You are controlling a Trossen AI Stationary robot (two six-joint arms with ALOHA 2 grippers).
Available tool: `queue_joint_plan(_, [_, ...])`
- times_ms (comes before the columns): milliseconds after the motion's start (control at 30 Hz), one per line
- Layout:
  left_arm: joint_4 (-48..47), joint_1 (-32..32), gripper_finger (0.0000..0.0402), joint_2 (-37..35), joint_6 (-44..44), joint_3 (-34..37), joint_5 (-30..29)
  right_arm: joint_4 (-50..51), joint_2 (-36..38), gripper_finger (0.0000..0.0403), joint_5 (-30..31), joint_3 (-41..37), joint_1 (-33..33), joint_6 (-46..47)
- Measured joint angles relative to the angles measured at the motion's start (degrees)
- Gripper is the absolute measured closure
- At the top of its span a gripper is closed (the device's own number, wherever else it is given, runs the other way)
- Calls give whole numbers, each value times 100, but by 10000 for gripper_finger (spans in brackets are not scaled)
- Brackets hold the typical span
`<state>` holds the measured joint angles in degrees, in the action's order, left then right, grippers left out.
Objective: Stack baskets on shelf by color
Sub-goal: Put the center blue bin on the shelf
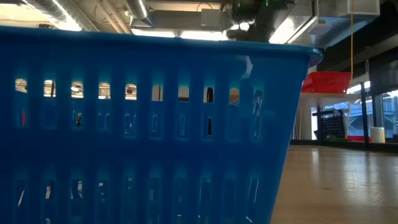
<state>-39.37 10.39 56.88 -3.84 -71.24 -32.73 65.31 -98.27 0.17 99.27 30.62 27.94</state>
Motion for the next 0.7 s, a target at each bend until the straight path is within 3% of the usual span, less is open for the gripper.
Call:
queue_joint_plan(133, [-502,3,299,0,-688,0,32,-21,162,339,-73,614,-418,-568])
queue_joint_plan(300, [-998,15,299,0,-1250,0,595,6,365,339,-76,1370,-1074,-1682])
queue_joint_plan(400, [-1133,15,299,12,-1153,0,982,17,441,339,-78,1704,-1444,-2159])
queue_joint_plan(533, [-1299,22,299,212,-392,40,1183,116,443,339,-92,2073,-1806,-2565])
queue_joint_plan(700, [-1227,42,299,316,-51,439,1905,242,451,339,-77,2276,-2156,-2856])
